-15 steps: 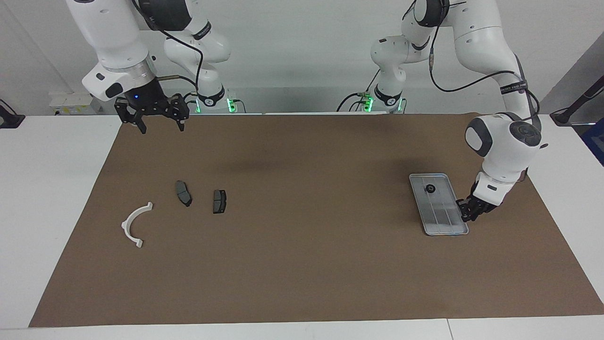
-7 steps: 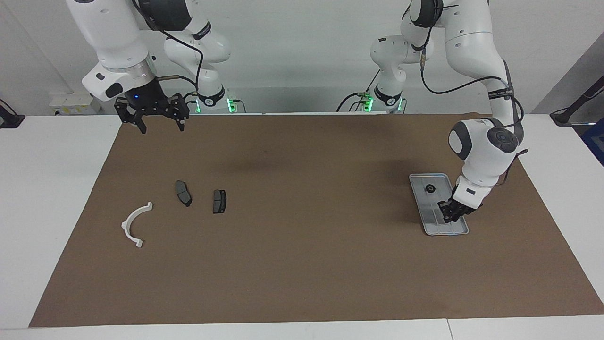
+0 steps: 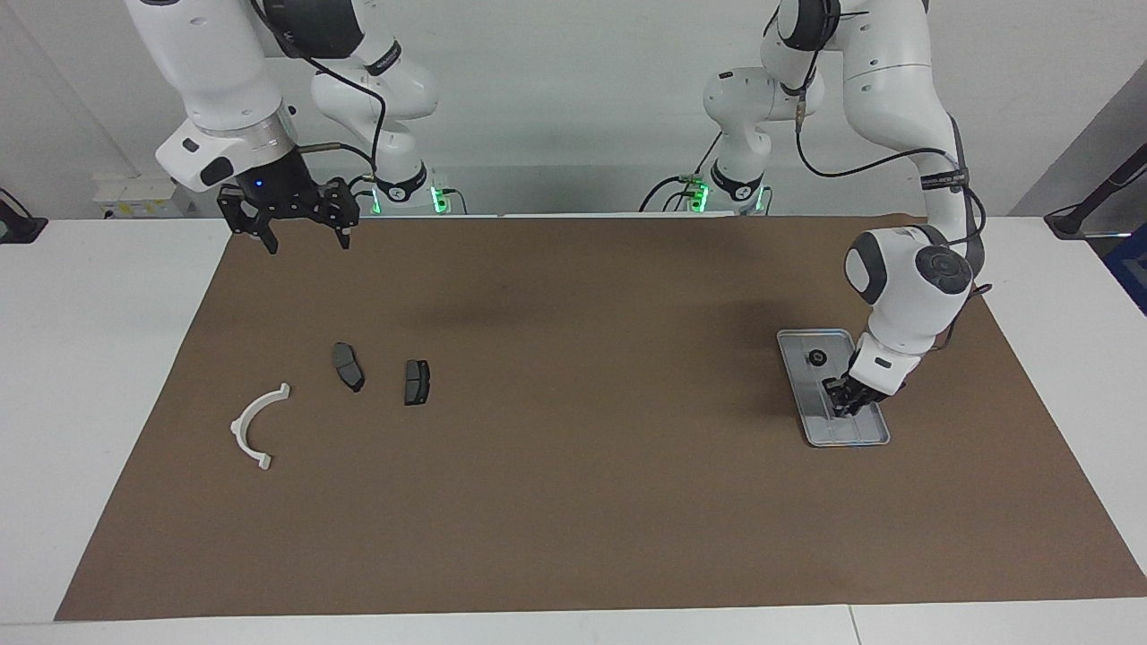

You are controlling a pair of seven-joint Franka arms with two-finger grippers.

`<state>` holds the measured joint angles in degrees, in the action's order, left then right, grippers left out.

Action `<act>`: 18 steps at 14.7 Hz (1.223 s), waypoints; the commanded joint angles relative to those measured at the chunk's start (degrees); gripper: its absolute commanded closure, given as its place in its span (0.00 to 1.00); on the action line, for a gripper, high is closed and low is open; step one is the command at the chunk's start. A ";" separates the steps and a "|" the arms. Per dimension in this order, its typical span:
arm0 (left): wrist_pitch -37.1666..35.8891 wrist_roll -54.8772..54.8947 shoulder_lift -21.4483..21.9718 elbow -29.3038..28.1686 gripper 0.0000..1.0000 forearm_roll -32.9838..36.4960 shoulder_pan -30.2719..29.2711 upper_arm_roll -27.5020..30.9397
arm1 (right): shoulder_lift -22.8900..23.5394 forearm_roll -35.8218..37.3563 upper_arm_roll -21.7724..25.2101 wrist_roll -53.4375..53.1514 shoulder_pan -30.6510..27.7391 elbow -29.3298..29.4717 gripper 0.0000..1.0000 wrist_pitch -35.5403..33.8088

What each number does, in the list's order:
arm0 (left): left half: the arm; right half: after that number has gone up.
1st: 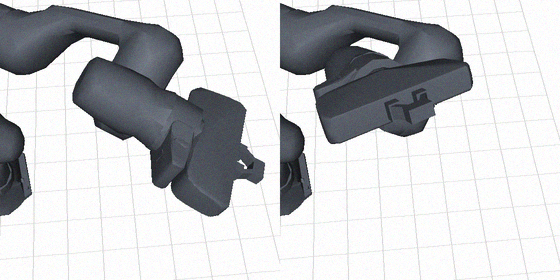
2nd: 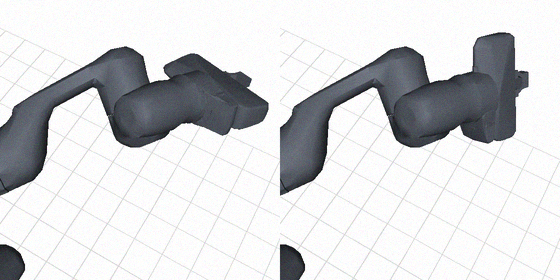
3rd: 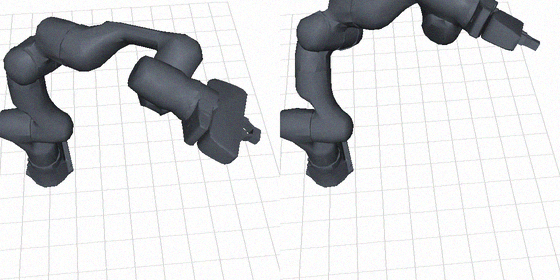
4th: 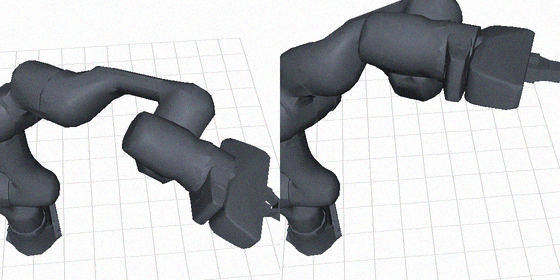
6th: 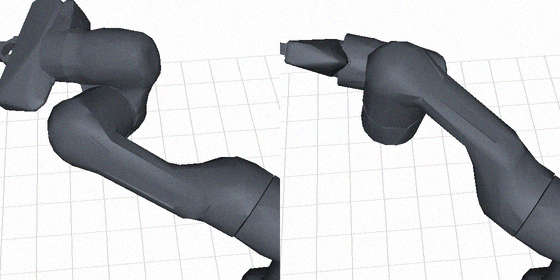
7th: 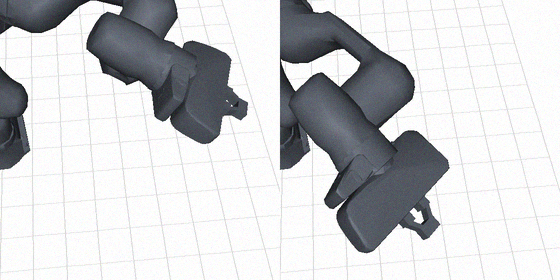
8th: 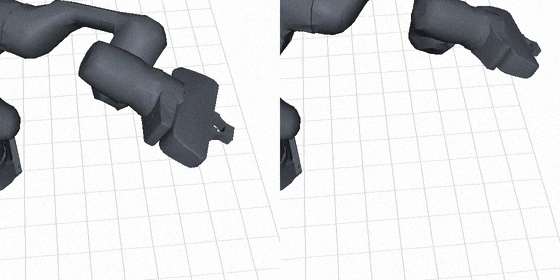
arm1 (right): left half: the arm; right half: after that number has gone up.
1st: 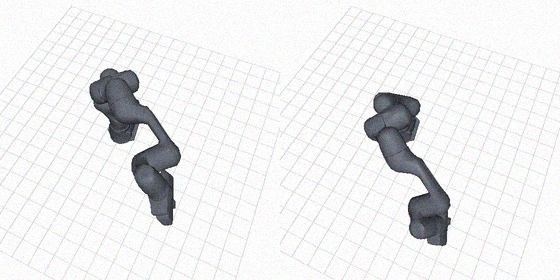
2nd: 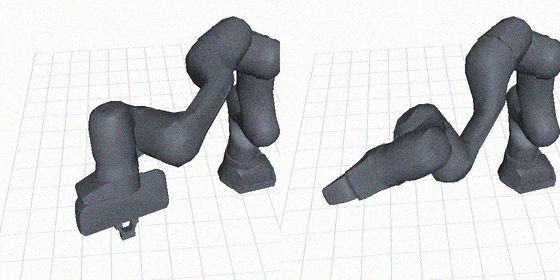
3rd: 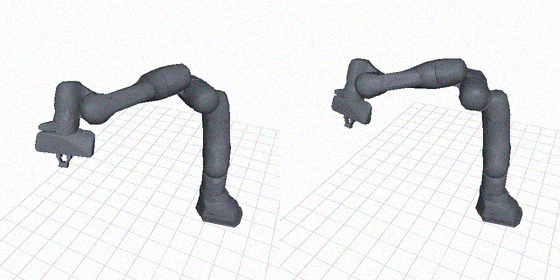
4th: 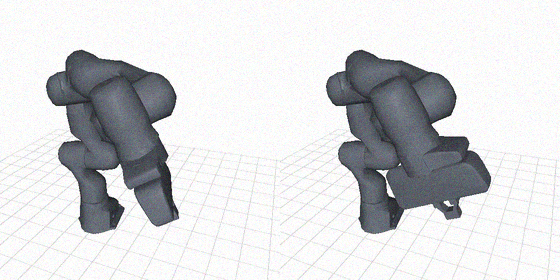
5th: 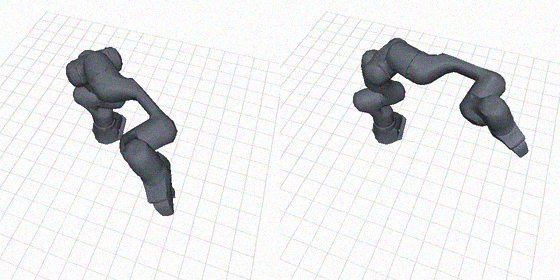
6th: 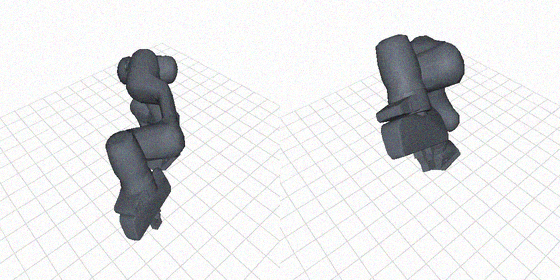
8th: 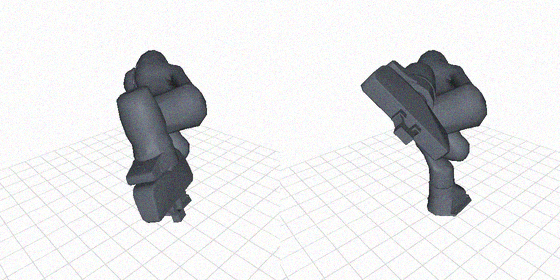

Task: Pick bearing gear from pile to tray
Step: 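Lower the bearing into the tray and open the left gripper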

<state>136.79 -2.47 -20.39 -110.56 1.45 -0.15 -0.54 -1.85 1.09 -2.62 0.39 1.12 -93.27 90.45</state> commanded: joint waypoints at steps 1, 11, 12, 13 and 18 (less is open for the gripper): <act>1.63 -0.61 2.37 -3.34 1.00 0.04 1.12 0.98 | -0.88 -1.00 -0.37 1.01 -0.77 -1.39 0.00 1.40; 1.72 -0.87 2.64 -4.49 1.00 0.04 1.99 0.98 | -0.88 -1.00 -0.37 1.28 -0.77 -1.39 0.00 1.31; 1.72 -0.87 2.72 -4.57 1.00 0.04 1.91 0.98 | -0.88 -1.00 -0.37 1.28 -0.68 -1.39 0.00 1.31; 1.72 -0.87 2.72 -4.57 1.00 0.13 1.91 1.06 | -0.88 -1.00 -0.37 1.28 -0.42 -1.39 0.00 1.31; 2.42 -0.61 2.81 -4.93 0.96 0.13 1.73 1.06 | -0.88 -1.00 -0.37 1.28 -0.33 -1.48 0.00 1.39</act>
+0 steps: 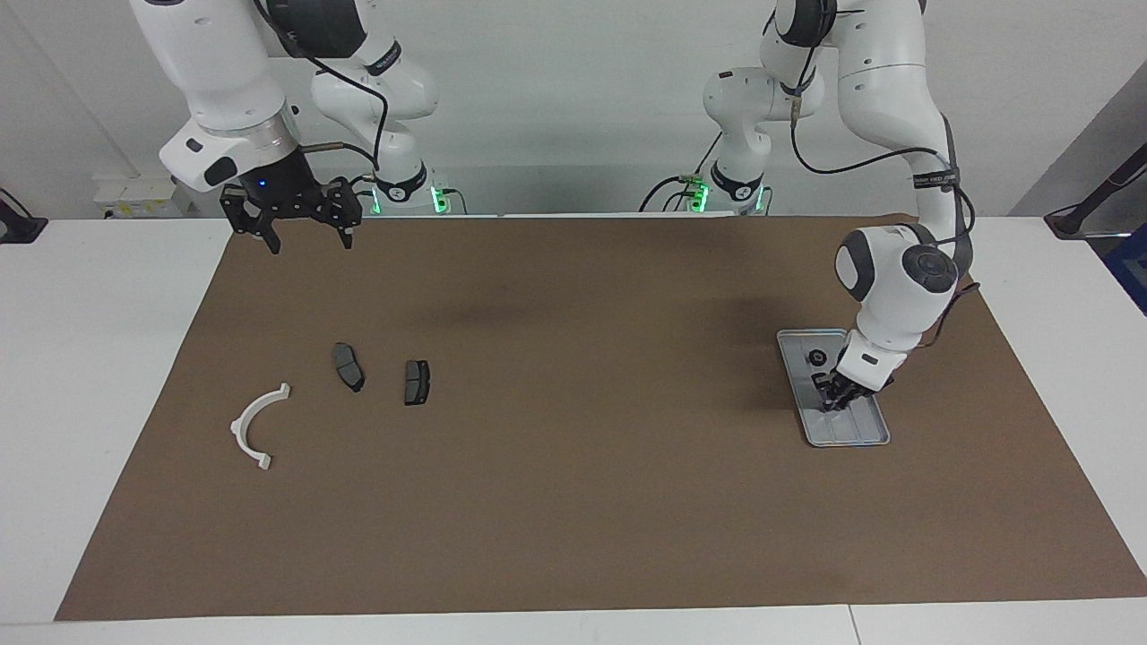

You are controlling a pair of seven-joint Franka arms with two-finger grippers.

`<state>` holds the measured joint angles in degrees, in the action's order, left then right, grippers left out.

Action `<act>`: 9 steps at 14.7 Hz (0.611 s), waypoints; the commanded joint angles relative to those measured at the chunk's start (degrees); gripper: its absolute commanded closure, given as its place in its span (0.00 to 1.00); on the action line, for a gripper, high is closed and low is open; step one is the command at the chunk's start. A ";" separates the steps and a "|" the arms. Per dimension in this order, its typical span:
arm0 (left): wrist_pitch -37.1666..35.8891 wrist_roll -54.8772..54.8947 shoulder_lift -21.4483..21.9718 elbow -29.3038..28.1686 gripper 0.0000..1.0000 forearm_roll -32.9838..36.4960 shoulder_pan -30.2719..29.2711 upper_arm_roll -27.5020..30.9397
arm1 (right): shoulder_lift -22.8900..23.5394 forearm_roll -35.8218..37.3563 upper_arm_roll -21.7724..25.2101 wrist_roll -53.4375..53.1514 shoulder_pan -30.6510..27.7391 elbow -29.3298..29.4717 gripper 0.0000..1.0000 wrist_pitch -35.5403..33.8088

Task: Pick bearing gear from pile to tray
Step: 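Lower the bearing into the tray and open the left gripper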

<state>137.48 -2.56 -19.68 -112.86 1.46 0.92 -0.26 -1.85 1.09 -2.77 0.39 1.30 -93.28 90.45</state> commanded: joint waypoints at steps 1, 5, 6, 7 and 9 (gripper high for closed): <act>1.74 -0.34 2.10 -2.63 0.57 0.13 0.48 0.70 | -0.97 -1.00 -0.21 1.28 -0.51 -1.38 0.00 1.39; 0.60 -0.16 2.63 -1.67 0.00 0.13 0.13 0.79 | -0.97 -1.00 -0.30 0.75 -0.16 -1.47 0.00 1.57; 0.42 -0.07 3.15 -1.58 0.00 0.21 0.04 0.79 | -0.97 -1.00 -0.39 0.75 -0.16 -1.47 0.00 1.74; 0.07 0.27 3.94 -1.31 0.00 0.21 -0.13 0.87 | -0.97 -1.00 -0.30 0.84 -0.16 -1.47 0.00 2.27; -3.08 0.02 6.13 0.53 0.00 0.48 -0.57 0.87 | -0.97 -1.00 -0.39 1.01 -0.25 -1.47 0.00 2.36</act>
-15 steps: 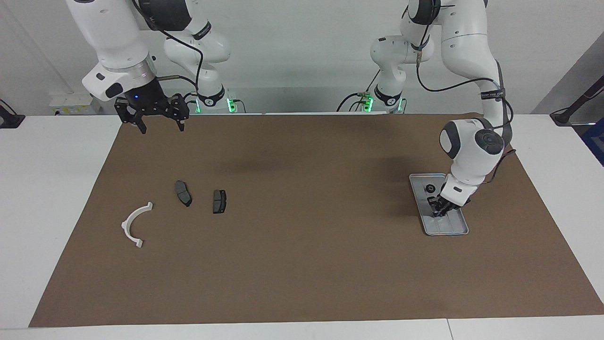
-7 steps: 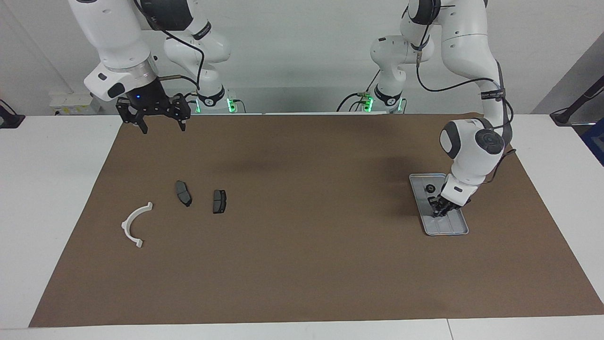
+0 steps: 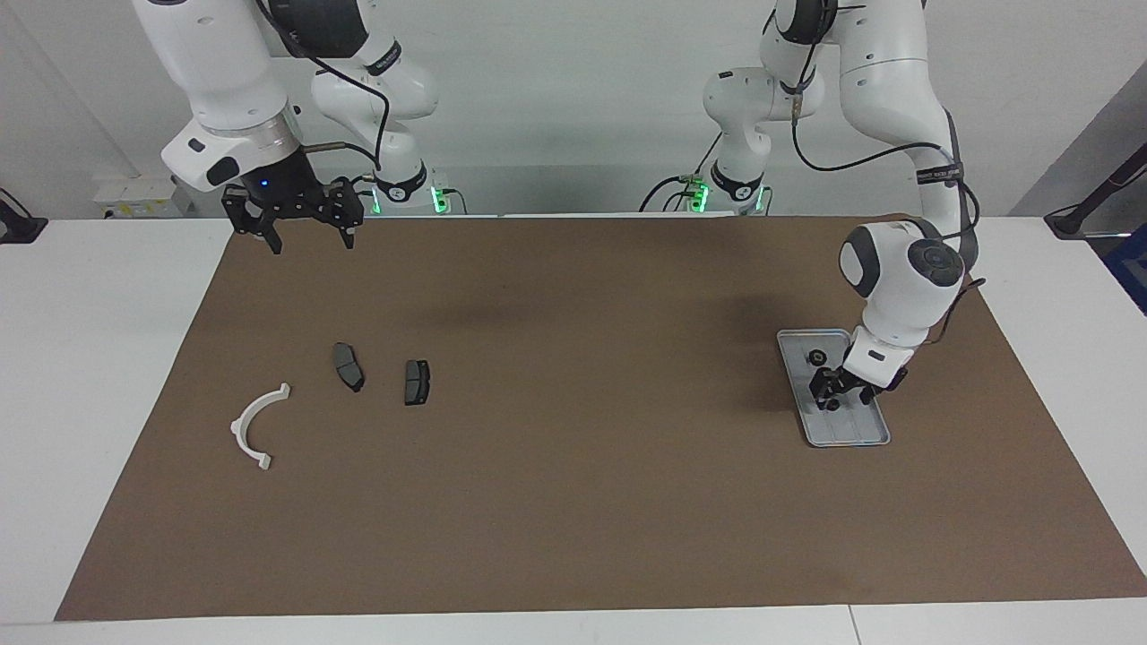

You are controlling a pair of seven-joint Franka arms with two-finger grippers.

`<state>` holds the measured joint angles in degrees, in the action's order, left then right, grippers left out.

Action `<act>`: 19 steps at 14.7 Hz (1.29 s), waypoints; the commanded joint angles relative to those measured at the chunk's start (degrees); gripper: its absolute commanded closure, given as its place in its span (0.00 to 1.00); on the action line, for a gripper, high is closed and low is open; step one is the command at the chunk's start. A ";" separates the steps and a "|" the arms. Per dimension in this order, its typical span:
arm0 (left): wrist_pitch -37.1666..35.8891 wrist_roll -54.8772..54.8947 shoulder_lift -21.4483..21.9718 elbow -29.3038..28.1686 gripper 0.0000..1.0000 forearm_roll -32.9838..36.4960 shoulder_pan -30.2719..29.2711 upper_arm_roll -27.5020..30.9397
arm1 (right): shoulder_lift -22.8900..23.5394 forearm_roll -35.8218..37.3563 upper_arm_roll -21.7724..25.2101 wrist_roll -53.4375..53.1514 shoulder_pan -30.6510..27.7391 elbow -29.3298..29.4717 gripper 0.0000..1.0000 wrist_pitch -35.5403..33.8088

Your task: Pick bearing gear from pile to tray

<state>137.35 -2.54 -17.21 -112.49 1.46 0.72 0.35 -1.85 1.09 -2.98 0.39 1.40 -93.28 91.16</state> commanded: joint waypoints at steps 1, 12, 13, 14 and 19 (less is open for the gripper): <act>-3.66 0.08 5.50 0.86 0.00 1.34 -0.54 0.70 | -0.88 -1.00 -0.18 1.01 -0.34 -1.46 0.00 1.65; -37.31 0.34 29.61 7.71 0.00 1.26 -0.72 3.17 | -0.88 -1.00 -0.18 1.10 -0.34 -1.55 0.00 1.65; -38.38 0.52 29.43 7.90 0.00 1.35 -0.63 2.99 | -0.88 -1.00 -0.18 1.02 -0.43 -1.55 0.00 1.65; -39.61 0.61 29.17 7.90 0.00 1.26 -0.02 2.90 | -0.88 -1.00 -0.18 1.01 -0.52 -1.55 0.00 1.65; -43.48 0.61 25.48 9.92 0.00 0.04 0.60 3.17 | -0.88 -1.00 -0.18 1.11 -0.78 -1.55 0.00 1.65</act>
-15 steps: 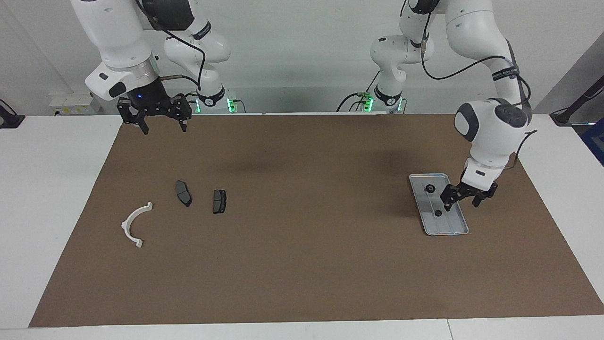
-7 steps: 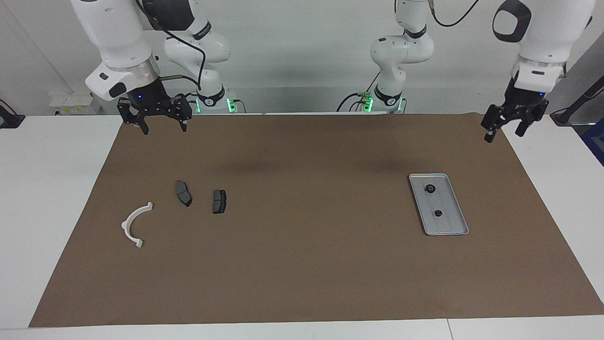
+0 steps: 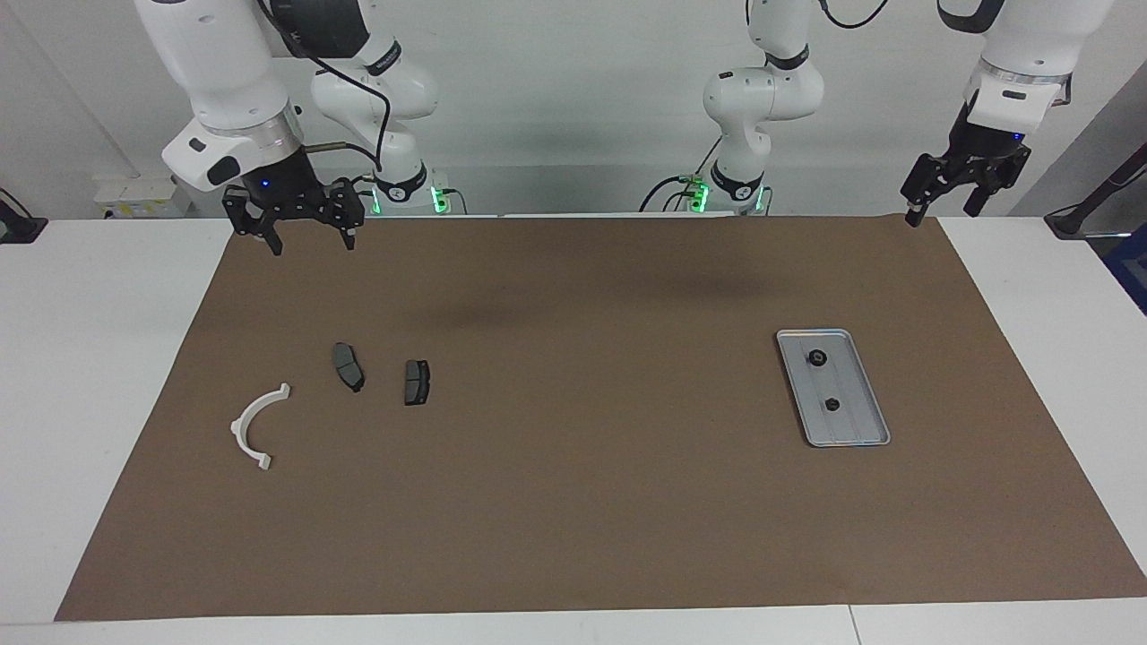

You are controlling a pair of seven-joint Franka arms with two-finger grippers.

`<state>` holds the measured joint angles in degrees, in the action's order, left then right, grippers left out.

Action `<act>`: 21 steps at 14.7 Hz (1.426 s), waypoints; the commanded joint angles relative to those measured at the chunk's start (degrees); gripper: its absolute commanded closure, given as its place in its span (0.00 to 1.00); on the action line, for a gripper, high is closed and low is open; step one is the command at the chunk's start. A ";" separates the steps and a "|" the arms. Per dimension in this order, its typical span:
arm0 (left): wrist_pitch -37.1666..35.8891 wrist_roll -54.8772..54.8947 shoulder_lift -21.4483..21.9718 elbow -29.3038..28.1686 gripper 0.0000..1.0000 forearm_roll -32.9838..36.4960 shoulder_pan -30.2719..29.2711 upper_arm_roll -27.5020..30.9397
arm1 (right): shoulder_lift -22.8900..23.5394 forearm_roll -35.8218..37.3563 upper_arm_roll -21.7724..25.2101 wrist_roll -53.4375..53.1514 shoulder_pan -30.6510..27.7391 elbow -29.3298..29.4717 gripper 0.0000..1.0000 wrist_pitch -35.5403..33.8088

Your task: Pick bearing gear from pile to tray

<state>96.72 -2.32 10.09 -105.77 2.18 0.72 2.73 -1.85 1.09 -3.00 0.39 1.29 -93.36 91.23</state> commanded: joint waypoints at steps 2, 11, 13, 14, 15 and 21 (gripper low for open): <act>-3.90 0.38 -2.88 5.04 0.00 -0.77 0.34 1.04 | -0.88 -1.00 -0.08 1.01 -0.76 -1.48 0.00 1.59; -3.11 2.58 -3.24 5.23 0.00 -1.12 -0.72 1.22 | -0.88 -1.00 -0.07 1.45 -1.12 -1.48 0.00 1.59; -3.03 2.58 -3.15 5.14 0.00 -1.21 -0.46 1.22 | -0.88 -1.00 0.01 1.28 -1.20 -1.48 0.00 1.59; -2.85 2.58 -3.24 5.23 0.00 -1.30 -0.28 1.05 | -0.88 -1.00 0.01 1.37 -1.38 -1.48 0.00 1.59; -2.85 2.58 -3.24 5.23 0.00 -1.30 -0.28 0.87 | -0.88 -1.00 0.01 1.45 -1.55 -1.48 0.00 1.59; -3.20 2.58 -3.15 5.05 0.00 -1.30 -0.28 0.78 | -0.88 -1.00 0.01 1.45 -1.38 -1.48 0.00 1.76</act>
<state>94.90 -0.69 7.70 -102.19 1.16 0.32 3.35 -1.85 1.09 -2.60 0.39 0.86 -93.38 91.23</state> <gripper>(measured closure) 0.000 0.000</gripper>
